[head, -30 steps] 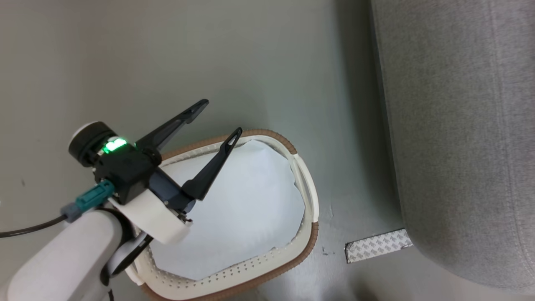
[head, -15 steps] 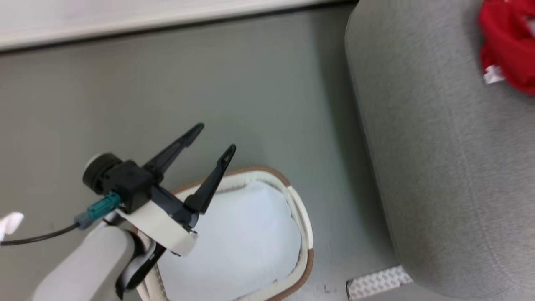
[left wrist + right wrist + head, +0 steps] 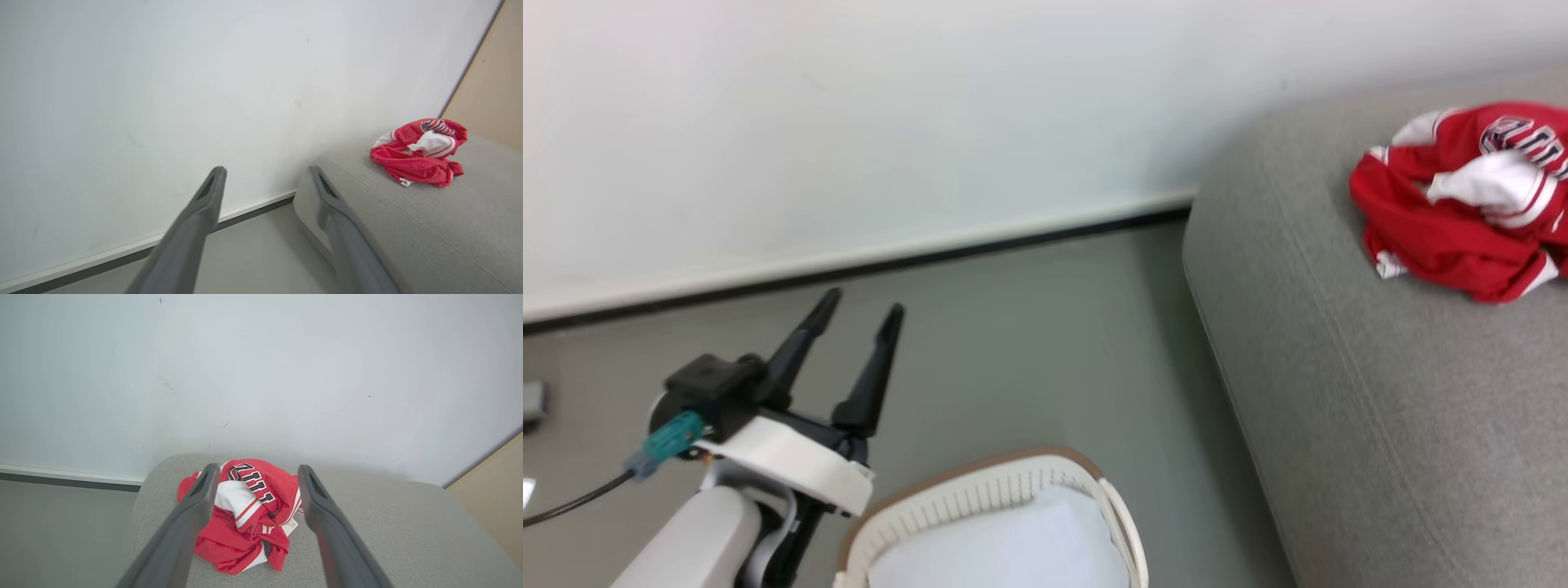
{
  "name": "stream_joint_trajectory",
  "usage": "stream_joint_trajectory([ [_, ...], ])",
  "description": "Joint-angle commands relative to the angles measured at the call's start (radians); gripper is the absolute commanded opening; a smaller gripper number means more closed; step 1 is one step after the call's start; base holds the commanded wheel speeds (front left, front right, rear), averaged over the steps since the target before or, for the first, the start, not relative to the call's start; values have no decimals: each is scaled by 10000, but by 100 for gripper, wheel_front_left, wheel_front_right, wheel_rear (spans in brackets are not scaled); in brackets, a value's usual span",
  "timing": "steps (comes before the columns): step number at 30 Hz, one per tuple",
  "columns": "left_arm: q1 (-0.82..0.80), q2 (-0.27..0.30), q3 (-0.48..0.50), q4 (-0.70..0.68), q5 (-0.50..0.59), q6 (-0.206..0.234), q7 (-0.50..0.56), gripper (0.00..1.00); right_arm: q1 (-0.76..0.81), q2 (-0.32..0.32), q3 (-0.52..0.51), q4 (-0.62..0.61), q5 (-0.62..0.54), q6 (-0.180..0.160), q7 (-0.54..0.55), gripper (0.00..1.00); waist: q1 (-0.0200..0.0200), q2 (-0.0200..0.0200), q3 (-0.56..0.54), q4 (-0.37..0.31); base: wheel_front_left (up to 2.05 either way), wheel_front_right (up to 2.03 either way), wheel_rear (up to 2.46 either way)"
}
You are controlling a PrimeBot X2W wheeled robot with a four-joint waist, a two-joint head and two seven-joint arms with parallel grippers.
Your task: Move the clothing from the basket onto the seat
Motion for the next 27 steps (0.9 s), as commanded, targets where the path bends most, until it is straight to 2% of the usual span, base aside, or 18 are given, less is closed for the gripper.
stream_joint_trajectory([
  [1, 227, -47, 157, 11, -41, 58, -16, 100, 286, -34, 15, -168, 85, -32, -66, 100, 4, 0, -705, 302, 0, 0, 0],
  [5, 821, -260, 1012, -214, 149, -13, -17, 100, 872, 194, -121, -1282, 302, -32, -328, 100, 4, 0, -1231, 574, 0, 0, 0],
  [9, 1521, -544, 1736, -248, 323, -104, -16, 100, 1435, 698, -331, -2176, 237, -32, -996, 100, 4, 0, -1629, 835, 0, 0, 0],
  [14, 2251, -936, 2751, -332, 488, -113, -19, 100, 2445, 1624, -547, -2779, -2, -32, -1854, 100, 4, 0, -1864, 1151, 0, 0, 0],
  [19, 2850, -1385, 3706, -296, 1110, -11, -20, 100, 3708, 2721, -548, -3008, -529, -31, -2893, 100, 4, 0, -1958, 1489, 0, 0, 0],
  [23, 3371, -2096, 4487, -167, 1633, 112, -20, 100, 4761, 3717, -387, -2871, -991, -31, -3805, 100, 4, 0, -2061, 1685, 0, 0, 0],
  [27, 3744, -2745, 4976, 88, 2150, -91, -21, 100, 5452, 4417, -158, -2275, -1224, -31, -4556, 100, 4, 0, -2105, 1839, 0, 0, 0],
])
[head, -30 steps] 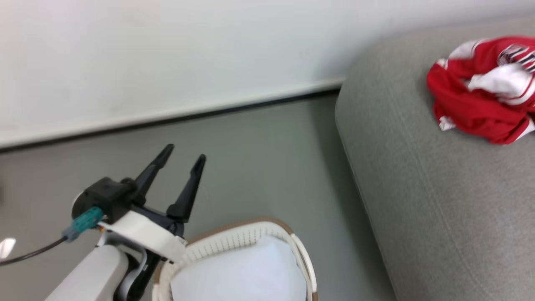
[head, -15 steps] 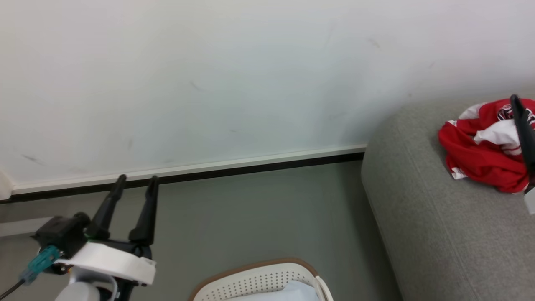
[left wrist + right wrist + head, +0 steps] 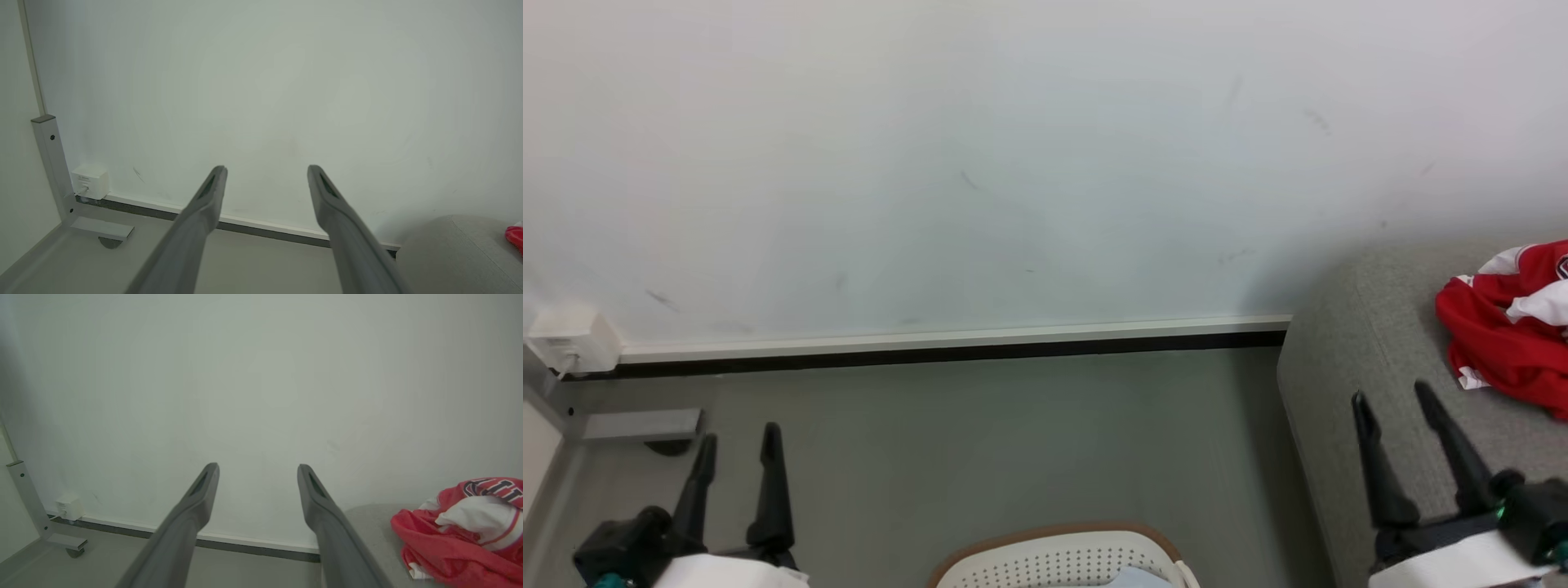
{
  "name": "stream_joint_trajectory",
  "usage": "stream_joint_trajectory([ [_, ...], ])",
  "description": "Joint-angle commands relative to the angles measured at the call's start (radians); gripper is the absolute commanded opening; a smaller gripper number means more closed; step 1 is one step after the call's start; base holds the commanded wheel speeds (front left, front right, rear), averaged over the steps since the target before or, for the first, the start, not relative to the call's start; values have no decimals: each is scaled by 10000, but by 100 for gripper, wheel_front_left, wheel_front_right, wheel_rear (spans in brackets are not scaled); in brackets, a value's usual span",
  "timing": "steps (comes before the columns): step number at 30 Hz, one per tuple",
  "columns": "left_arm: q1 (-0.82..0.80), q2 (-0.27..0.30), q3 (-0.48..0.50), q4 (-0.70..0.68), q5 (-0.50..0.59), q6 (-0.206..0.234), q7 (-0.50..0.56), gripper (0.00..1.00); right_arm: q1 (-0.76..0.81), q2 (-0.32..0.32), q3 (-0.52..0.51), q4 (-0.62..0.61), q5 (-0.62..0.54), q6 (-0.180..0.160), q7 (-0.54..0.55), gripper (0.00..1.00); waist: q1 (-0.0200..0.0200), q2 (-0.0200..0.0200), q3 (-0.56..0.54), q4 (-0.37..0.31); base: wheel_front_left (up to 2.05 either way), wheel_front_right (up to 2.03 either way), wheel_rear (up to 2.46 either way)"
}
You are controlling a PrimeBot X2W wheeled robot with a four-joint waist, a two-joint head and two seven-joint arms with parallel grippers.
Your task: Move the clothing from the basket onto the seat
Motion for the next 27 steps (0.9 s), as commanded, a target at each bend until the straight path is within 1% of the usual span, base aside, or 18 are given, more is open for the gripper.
stream_joint_trajectory([
  [1, 107, -120, 128, 51, 264, -96, -7, 100, 183, 194, -7, 120, 50, -29, -157, 100, 1, 0, -17, 92, 0, 0, 0],
  [3, 216, -384, 319, 176, 549, -246, -6, 100, 319, 240, 225, 396, -182, -29, -337, 100, 1, 0, -18, 150, 0, 0, 0],
  [6, 290, -724, 601, 358, 1001, -459, -7, 100, 459, 397, 497, 830, -64, -29, -453, 100, 1, 0, -23, 217, 0, 0, 0],
  [11, 335, -1097, 1008, 730, 1499, -824, -8, 100, 489, 560, 632, 746, -196, -29, -478, 100, 1, 0, -22, 288, 0, 0, 0],
  [19, 248, -1360, 1419, 1182, 1947, -1189, -8, 100, 527, 732, 629, 700, -352, -29, -462, 100, 1, 0, -76, 263, 0, 0, 0],
  [27, 124, -1454, 1656, 1425, 2137, -1353, -8, 100, 391, 742, 567, 797, -262, -29, -461, 100, 1, 0, -64, 208, 0, 0, 0],
])
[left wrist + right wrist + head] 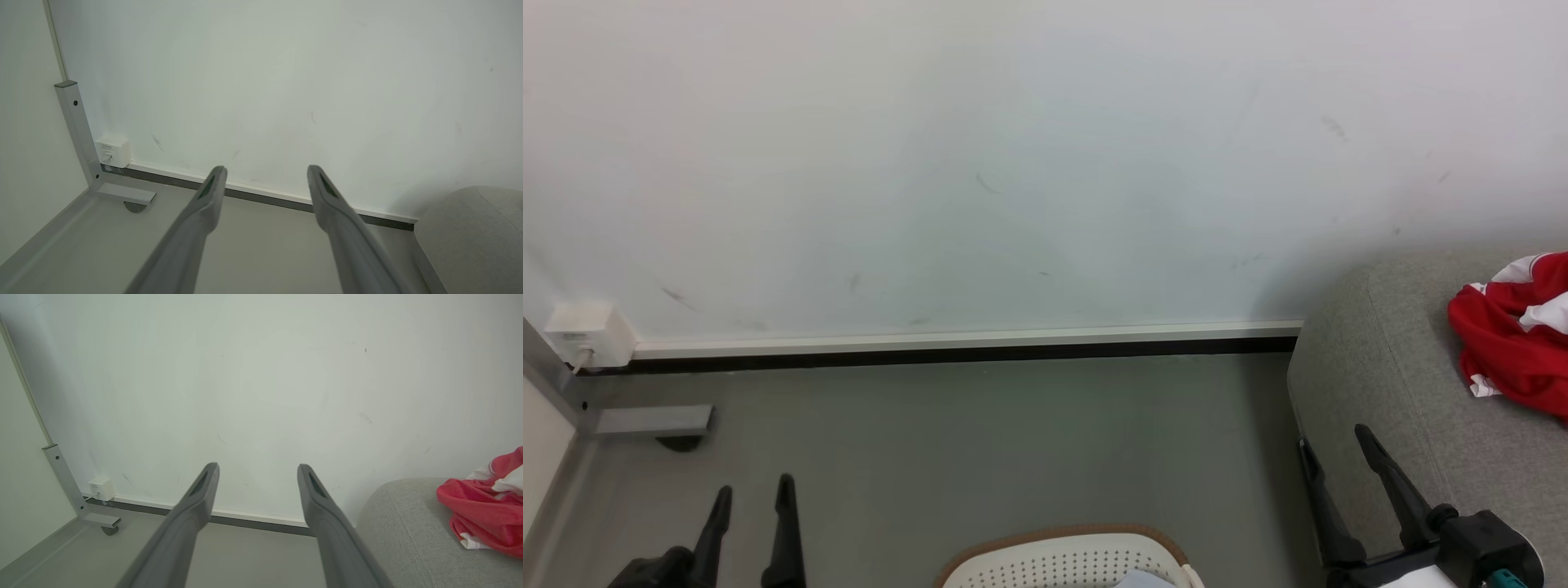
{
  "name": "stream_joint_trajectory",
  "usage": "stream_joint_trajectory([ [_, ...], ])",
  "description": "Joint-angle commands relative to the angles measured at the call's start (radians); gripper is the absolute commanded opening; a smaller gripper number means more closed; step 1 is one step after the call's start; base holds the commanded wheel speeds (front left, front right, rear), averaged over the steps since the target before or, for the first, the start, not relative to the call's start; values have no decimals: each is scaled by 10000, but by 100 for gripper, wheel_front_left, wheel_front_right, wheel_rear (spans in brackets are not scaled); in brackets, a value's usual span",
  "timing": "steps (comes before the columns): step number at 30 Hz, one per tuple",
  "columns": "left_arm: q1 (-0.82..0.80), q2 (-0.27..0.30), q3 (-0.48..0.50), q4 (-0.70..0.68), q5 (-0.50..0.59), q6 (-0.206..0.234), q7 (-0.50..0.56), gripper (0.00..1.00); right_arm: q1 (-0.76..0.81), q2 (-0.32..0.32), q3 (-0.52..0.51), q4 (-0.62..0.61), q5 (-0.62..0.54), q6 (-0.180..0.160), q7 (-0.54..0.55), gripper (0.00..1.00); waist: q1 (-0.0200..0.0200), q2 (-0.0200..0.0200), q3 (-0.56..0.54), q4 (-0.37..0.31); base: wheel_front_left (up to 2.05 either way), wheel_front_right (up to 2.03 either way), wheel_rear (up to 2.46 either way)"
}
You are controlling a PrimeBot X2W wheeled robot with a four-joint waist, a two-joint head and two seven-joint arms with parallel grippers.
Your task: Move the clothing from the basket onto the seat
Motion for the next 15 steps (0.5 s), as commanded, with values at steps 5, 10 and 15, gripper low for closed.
stream_joint_trajectory([
  [5, -124, -15, 118, 130, 151, -96, -6, 100, -134, -64, 20, 120, 132, -29, -28, 100, 0, 0, -1, -6, 0, 0, 0],
  [10, 3, -100, 72, 389, 68, -115, 21, 0, 66, 22, 87, 290, 69, 2, 10, 0, 0, 0, -3, -9, 0, 0, 0],
  [15, -237, -94, 237, 516, -836, -127, 433, 0, 66, 49, -97, 254, 1016, 1, 225, 0, 0, 0, 3, 16, 0, 0, 0],
])
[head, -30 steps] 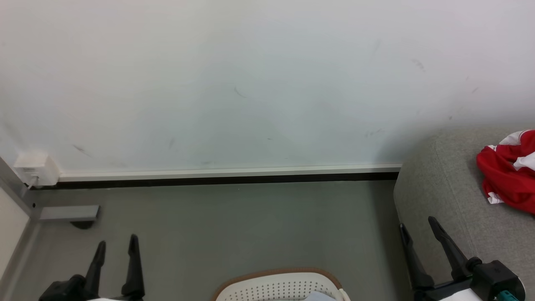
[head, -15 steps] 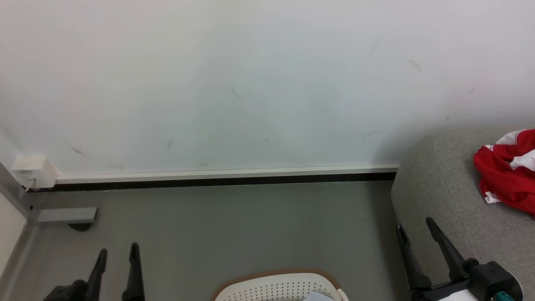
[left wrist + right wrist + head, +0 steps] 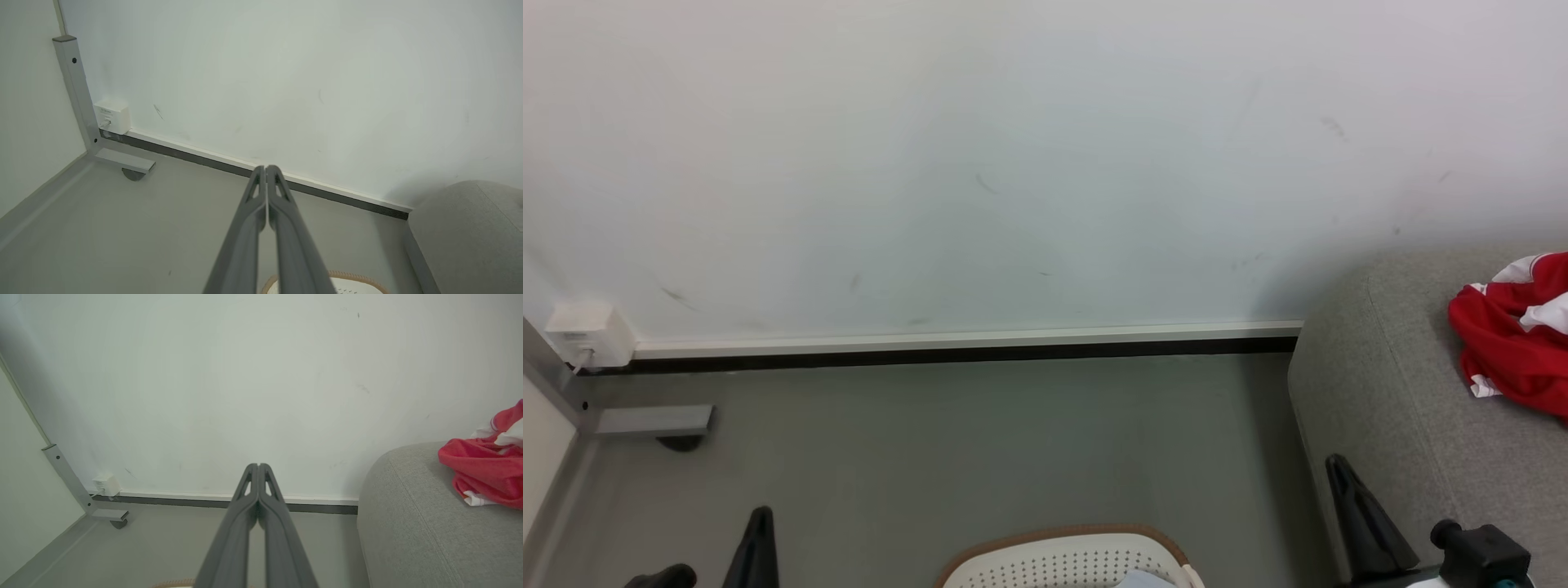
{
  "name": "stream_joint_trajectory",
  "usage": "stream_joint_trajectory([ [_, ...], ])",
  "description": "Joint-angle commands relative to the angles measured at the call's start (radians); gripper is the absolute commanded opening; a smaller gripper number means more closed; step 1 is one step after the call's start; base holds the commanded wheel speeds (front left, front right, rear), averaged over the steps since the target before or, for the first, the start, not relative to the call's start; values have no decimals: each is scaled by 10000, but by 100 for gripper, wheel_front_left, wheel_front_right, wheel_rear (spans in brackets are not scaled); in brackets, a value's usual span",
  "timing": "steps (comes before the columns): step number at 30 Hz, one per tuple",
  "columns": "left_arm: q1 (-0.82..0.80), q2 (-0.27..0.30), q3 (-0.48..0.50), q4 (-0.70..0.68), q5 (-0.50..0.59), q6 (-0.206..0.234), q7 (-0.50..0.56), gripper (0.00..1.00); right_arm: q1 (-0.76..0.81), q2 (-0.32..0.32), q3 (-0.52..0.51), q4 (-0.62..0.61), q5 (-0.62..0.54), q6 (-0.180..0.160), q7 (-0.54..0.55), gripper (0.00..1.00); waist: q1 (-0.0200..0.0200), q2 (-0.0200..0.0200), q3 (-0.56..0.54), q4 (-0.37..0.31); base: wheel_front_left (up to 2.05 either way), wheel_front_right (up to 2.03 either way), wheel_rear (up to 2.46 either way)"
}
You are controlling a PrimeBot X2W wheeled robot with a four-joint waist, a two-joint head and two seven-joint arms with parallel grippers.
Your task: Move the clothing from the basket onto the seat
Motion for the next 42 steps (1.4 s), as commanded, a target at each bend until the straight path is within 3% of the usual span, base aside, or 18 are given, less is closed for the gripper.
stream_joint_trajectory([
  [1, -300, 66, 83, -119, -537, -14, 138, 0, -179, -21, -160, -158, 527, -2, 113, 0, 0, 0, 2, 12, 0, 0, 0],
  [42, -508, 107, -192, -996, -6695, 209, 1608, 0, -462, -39, -1180, -68, 6481, -11, 1401, 0, 0, 0, 60, 201, 0, 0, 0],
])
